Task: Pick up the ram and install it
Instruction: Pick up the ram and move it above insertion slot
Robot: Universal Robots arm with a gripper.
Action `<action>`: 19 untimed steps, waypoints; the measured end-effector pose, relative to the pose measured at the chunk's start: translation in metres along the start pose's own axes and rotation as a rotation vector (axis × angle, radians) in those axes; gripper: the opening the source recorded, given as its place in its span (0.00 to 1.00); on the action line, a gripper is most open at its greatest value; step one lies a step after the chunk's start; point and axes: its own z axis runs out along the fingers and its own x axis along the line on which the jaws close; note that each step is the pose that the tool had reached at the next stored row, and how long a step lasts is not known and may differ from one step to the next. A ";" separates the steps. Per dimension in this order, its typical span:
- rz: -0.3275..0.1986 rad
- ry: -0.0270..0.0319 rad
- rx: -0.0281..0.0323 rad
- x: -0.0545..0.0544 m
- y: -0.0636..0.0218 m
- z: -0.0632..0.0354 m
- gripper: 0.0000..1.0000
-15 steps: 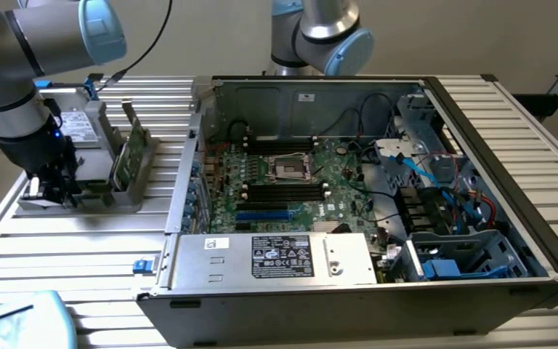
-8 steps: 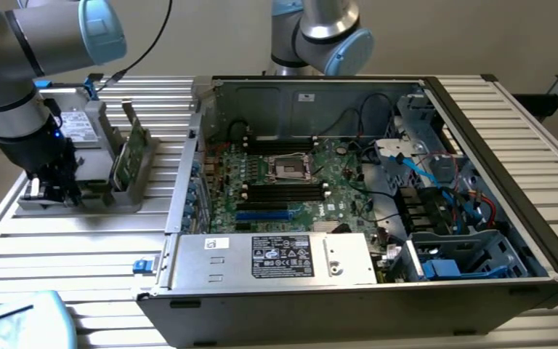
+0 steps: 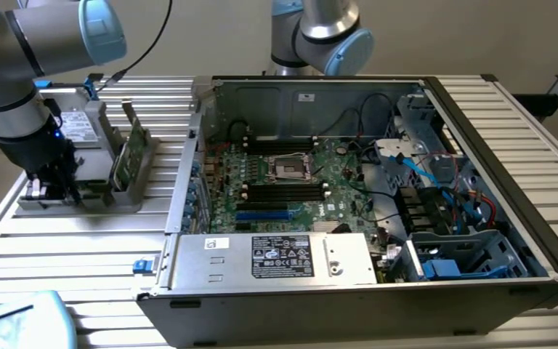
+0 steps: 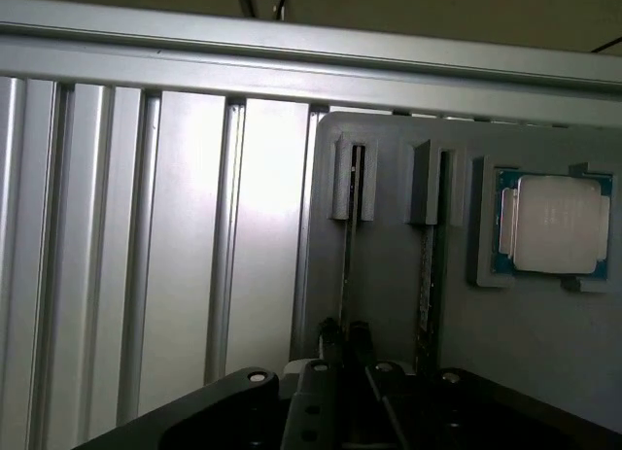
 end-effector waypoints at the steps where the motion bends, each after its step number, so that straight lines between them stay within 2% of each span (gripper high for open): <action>1: 0.000 0.0000 0.0000 0.000 0.0000 0.0000 0.14; 19: 0.000 0.0000 -0.0002 0.000 0.0000 0.0003 0.14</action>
